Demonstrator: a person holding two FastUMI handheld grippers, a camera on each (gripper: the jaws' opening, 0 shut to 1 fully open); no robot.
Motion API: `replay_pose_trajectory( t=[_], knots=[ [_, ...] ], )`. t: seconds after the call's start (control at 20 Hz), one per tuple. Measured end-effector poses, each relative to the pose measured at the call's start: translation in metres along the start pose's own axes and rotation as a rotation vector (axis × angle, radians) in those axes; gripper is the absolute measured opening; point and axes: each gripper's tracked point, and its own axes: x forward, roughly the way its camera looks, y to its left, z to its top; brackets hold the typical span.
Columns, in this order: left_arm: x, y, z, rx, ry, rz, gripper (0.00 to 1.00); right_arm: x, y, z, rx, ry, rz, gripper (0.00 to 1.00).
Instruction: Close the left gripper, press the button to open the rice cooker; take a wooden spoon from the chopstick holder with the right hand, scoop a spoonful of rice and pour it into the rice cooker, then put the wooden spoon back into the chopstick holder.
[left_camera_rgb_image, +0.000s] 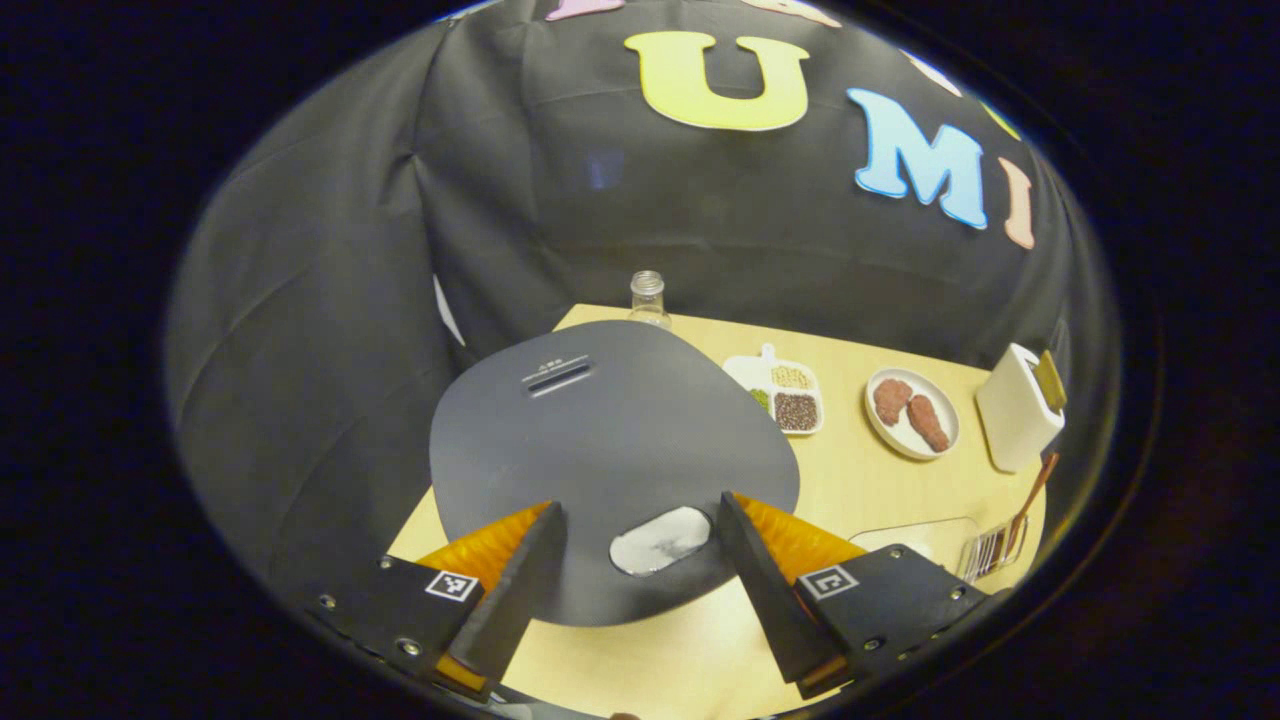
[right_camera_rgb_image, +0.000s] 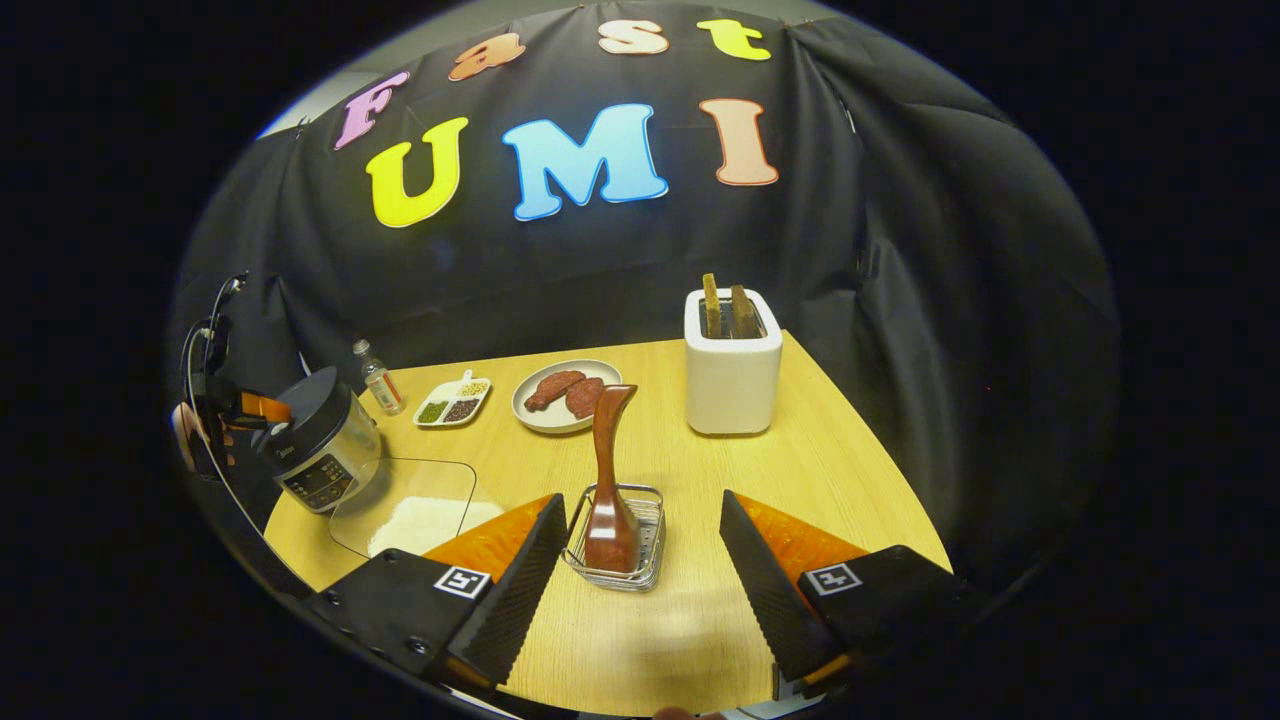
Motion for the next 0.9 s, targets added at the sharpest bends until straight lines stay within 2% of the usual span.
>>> replay_pose_trajectory(
  t=[0.15, 0.2, 0.25, 0.45, 0.65, 0.8, 0.9],
  knots=[
    [-0.048, -0.03, -0.022, -0.072, -0.078, -0.026, 0.99, 0.005, 0.003, 0.015, -0.034, -0.009, 0.033, 0.98],
    [-0.07, -0.039, -0.028, -0.072, -0.105, -0.034, 0.97, 0.006, 0.007, 0.019, -0.035, -0.021, 0.057, 0.93],
    [-0.09, -0.046, -0.03, -0.064, -0.139, -0.039, 0.97, 0.007, 0.011, 0.023, -0.037, -0.029, 0.083, 0.98],
    [-0.188, -0.075, -0.025, -0.045, -0.292, -0.045, 0.96, 0.007, 0.02, 0.027, -0.083, -0.04, 0.174, 0.98],
    [-0.29, -0.095, 0.026, -0.031, -0.504, -0.087, 0.96, -0.017, -0.003, 0.063, -0.082, -0.151, 0.129, 0.98],
    [-0.361, -0.092, 0.078, -0.01, -0.674, -0.152, 0.96, -0.044, -0.017, 0.091, -0.037, -0.235, 0.064, 0.98],
    [-0.4, -0.099, 0.097, 0.003, -0.728, -0.207, 0.96, -0.068, -0.024, 0.109, -0.007, -0.294, 0.015, 0.98]
  ],
)
